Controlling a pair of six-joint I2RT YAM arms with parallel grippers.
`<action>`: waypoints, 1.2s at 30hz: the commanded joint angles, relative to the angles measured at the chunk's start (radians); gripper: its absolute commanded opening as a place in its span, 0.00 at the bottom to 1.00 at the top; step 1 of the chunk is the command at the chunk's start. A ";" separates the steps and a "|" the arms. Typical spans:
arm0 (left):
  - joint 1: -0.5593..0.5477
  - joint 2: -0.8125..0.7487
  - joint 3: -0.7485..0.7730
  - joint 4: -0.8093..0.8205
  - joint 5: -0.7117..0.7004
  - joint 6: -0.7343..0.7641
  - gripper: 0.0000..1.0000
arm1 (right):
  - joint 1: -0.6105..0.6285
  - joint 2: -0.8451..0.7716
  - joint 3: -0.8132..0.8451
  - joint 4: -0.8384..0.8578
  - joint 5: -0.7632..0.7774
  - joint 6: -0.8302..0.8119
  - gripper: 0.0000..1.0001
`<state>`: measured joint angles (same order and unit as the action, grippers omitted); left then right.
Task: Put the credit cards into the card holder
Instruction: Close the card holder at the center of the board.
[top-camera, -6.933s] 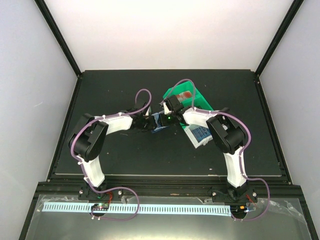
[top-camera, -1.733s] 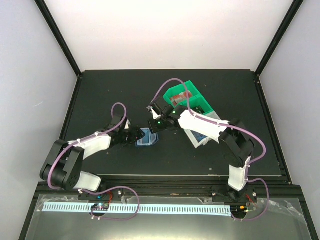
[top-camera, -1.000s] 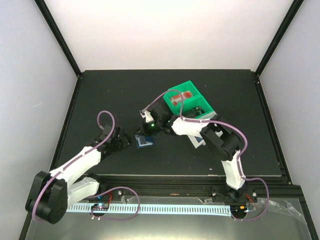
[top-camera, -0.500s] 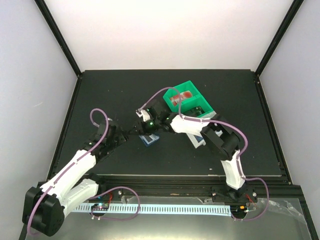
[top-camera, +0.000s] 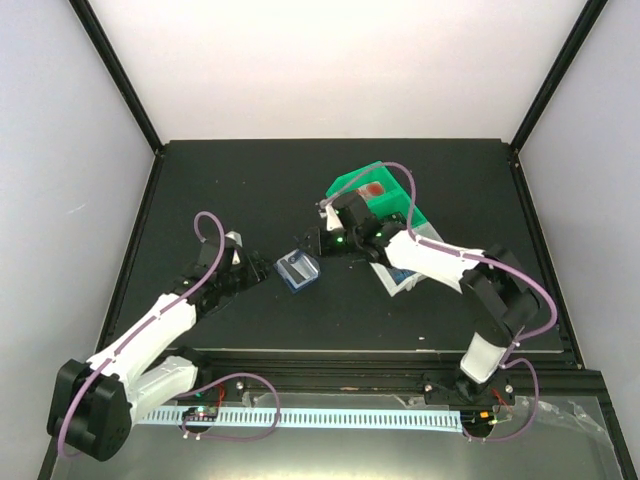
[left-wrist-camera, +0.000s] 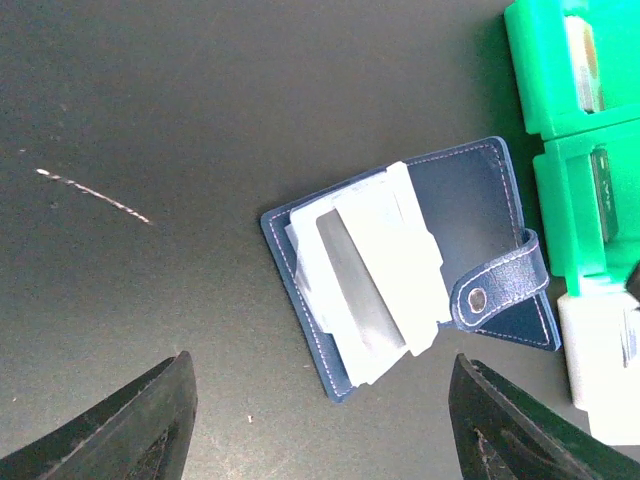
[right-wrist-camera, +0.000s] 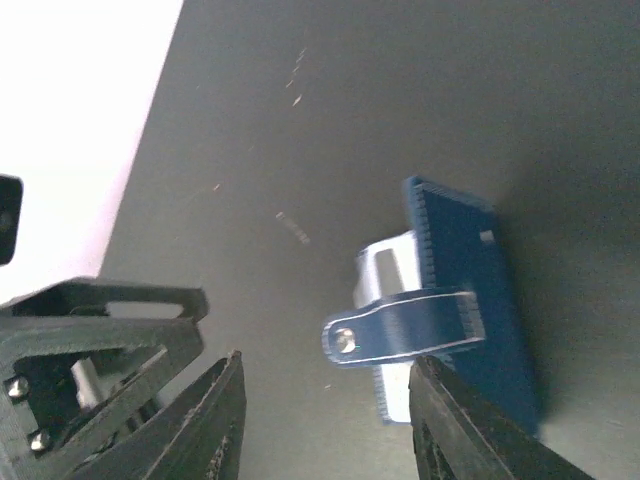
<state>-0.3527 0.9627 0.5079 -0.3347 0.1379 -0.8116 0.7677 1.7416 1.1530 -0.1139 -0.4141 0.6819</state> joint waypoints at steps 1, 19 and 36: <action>0.002 0.019 0.026 0.046 0.049 0.019 0.71 | -0.021 -0.084 -0.029 -0.054 0.235 -0.003 0.46; 0.003 0.058 0.055 -0.033 -0.022 -0.020 0.75 | 0.001 0.184 0.201 -0.261 0.058 -0.240 0.40; 0.001 0.140 0.058 0.005 0.020 -0.004 0.78 | 0.066 0.330 0.288 -0.410 0.201 -0.323 0.53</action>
<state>-0.3527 1.0763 0.5236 -0.3645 0.1154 -0.8310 0.8330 2.0415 1.4197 -0.4587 -0.2913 0.3820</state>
